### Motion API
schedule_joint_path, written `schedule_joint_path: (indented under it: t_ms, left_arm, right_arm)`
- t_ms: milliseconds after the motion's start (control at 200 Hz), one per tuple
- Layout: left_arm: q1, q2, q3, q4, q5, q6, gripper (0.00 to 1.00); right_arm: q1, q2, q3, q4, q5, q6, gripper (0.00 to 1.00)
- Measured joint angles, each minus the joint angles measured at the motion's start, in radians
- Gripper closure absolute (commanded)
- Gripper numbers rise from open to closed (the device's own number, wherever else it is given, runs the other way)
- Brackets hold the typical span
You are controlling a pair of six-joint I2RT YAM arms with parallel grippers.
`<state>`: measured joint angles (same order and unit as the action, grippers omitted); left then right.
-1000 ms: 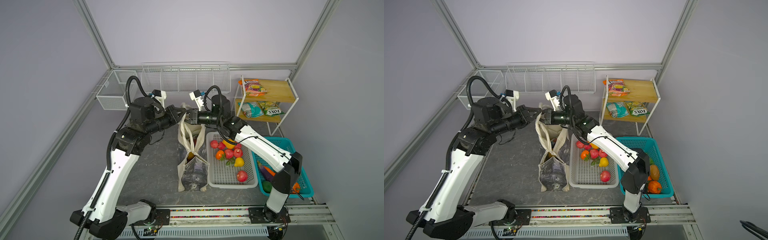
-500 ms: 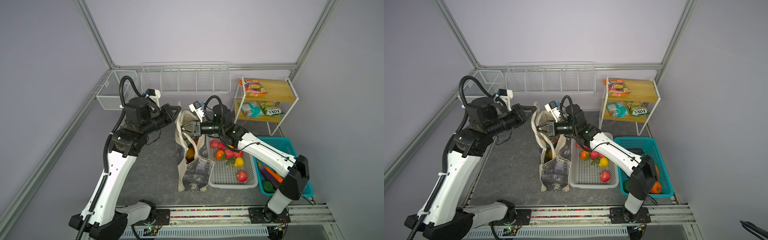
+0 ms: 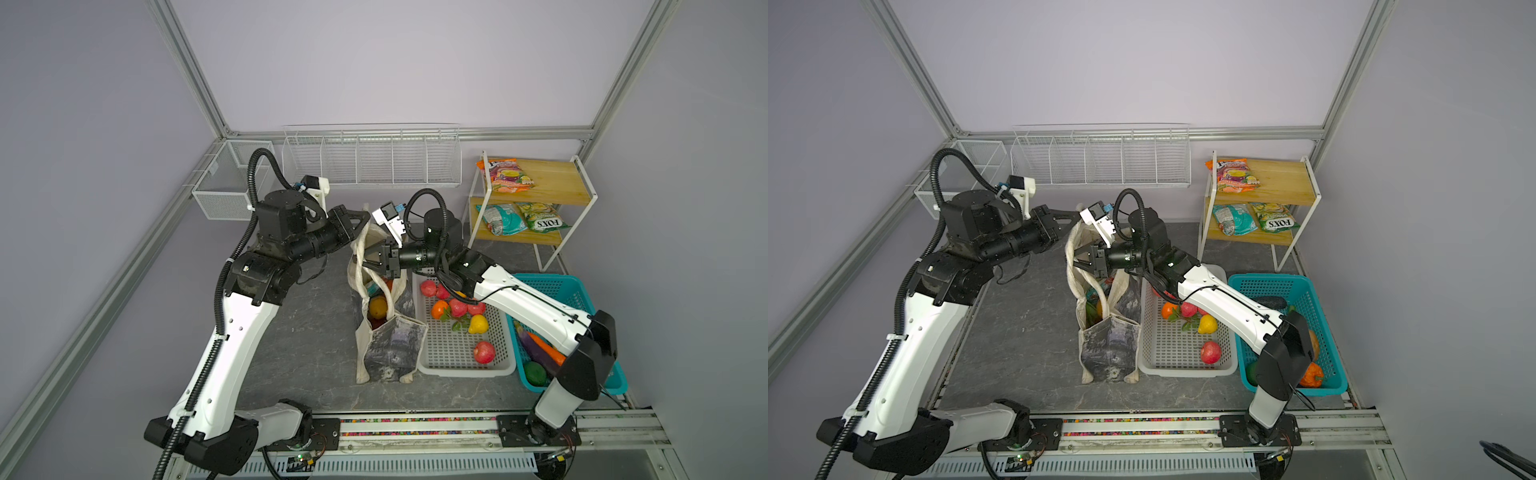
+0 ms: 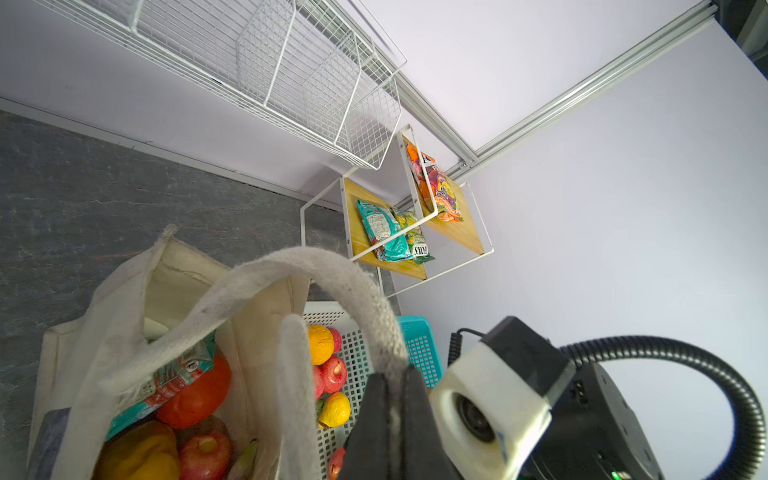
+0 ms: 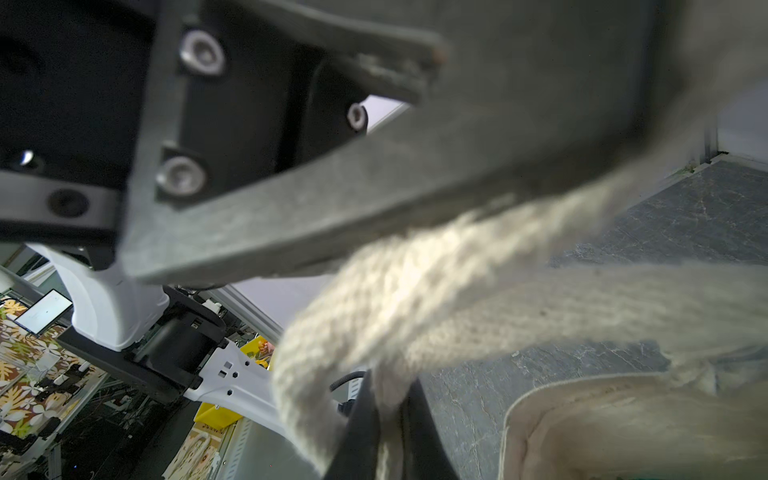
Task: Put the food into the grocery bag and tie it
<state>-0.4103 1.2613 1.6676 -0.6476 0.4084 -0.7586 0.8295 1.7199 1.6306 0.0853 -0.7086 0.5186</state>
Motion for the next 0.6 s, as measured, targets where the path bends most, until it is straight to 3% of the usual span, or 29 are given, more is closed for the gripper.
schedule_joint_path:
  t_ms: [600]
  left_arm:
    - [-0.045,-0.051,-0.084,0.063,0.06,0.02,1.0]
  right_arm:
    - [-0.054,0.074,0.013,0.275,0.005,0.092,0.91]
